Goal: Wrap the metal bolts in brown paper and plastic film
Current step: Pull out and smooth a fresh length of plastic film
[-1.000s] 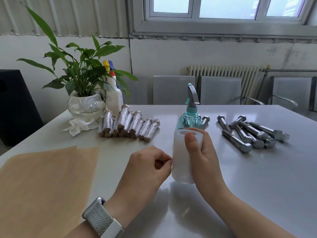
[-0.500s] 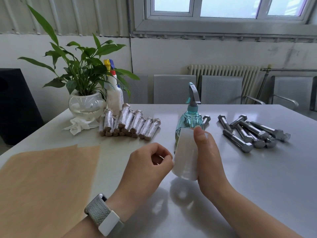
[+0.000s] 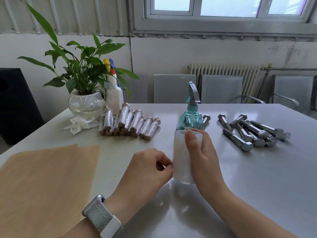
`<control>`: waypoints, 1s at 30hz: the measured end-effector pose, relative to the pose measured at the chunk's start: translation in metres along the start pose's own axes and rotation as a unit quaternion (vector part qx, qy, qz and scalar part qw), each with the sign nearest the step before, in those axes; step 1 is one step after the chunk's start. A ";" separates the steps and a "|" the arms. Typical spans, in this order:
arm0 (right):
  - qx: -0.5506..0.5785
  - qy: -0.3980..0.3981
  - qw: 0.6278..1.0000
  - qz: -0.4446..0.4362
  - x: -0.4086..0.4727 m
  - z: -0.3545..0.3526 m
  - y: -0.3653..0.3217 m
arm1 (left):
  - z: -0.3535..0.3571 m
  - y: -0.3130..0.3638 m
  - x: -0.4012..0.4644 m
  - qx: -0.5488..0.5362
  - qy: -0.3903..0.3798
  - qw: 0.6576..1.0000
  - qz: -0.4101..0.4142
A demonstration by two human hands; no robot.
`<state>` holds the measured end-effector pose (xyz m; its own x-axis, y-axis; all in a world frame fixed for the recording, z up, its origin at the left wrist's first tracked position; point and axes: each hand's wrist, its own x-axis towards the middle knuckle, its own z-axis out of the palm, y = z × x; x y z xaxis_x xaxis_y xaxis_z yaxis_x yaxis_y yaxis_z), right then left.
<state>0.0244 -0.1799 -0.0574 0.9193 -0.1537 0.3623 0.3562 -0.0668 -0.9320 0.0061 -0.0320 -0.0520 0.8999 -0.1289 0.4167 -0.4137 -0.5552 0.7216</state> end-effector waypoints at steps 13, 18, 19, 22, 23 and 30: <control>0.071 0.018 0.995 0.069 0.002 0.000 -0.002 | -0.001 0.001 0.000 0.018 0.011 1.000 0.022; 0.105 0.020 0.988 0.107 0.006 -0.003 -0.003 | -0.004 0.000 0.003 -0.093 -0.018 0.994 -0.050; 0.113 0.020 0.987 0.111 0.006 -0.003 -0.003 | -0.004 0.000 0.004 -0.122 -0.029 0.990 -0.062; 0.137 0.016 0.983 0.121 0.006 -0.002 -0.006 | -0.002 -0.003 0.006 -0.207 -0.061 0.972 -0.092; 0.142 0.016 0.982 0.122 0.006 -0.001 -0.007 | -0.001 -0.005 0.007 -0.239 -0.071 0.963 -0.104; 0.166 0.005 0.977 0.134 0.006 -0.001 -0.006 | 0.006 -0.013 0.008 -0.272 -0.110 0.950 -0.102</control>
<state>0.0276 -0.1815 -0.0494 0.9858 -0.1312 0.1045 0.1400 0.3003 -0.9435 0.0195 -0.0308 -0.0608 0.9513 -0.2667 0.1548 -0.1837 -0.0869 0.9791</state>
